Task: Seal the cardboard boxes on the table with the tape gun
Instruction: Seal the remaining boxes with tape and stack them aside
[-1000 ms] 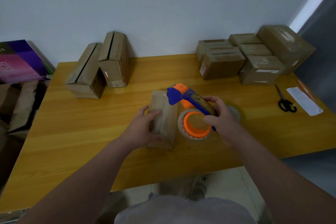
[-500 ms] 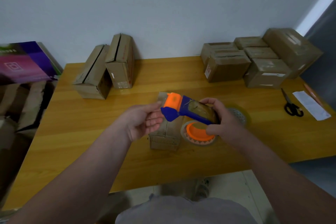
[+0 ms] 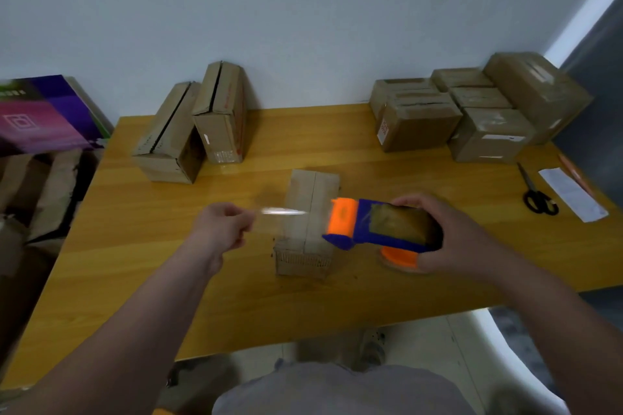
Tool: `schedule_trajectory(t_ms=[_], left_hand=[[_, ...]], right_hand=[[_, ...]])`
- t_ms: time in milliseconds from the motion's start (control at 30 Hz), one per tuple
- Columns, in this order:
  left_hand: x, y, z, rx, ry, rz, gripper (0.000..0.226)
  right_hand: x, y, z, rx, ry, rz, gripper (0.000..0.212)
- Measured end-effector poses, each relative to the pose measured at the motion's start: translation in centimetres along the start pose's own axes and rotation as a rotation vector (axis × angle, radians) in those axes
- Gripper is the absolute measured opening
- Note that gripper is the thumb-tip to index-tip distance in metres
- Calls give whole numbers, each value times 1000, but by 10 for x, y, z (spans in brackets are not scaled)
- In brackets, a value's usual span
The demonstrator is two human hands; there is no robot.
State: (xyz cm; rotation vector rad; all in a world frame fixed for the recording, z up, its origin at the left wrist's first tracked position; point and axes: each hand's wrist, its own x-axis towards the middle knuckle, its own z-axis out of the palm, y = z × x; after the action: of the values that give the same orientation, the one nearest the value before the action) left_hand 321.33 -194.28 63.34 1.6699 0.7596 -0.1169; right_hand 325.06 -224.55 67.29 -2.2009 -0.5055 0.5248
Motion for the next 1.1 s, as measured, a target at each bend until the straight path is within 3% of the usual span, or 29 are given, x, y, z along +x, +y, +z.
schedule_trajectory(t_ms=[200, 567, 833, 1100], left_hand=[[-15, -22, 10, 129, 38, 99, 29], [-12, -49, 14, 137, 169, 153, 34], [-2, -63, 22, 201, 138, 142, 34], [3, -70, 28, 205, 42, 120, 33]], right_hand=[[-8, 16, 5, -139, 5, -1, 69], [-3, 37, 18, -215, 7, -72, 69], [0, 54, 31, -228, -1, -71, 70], [-1, 70, 51, -279, 98, -37, 71]])
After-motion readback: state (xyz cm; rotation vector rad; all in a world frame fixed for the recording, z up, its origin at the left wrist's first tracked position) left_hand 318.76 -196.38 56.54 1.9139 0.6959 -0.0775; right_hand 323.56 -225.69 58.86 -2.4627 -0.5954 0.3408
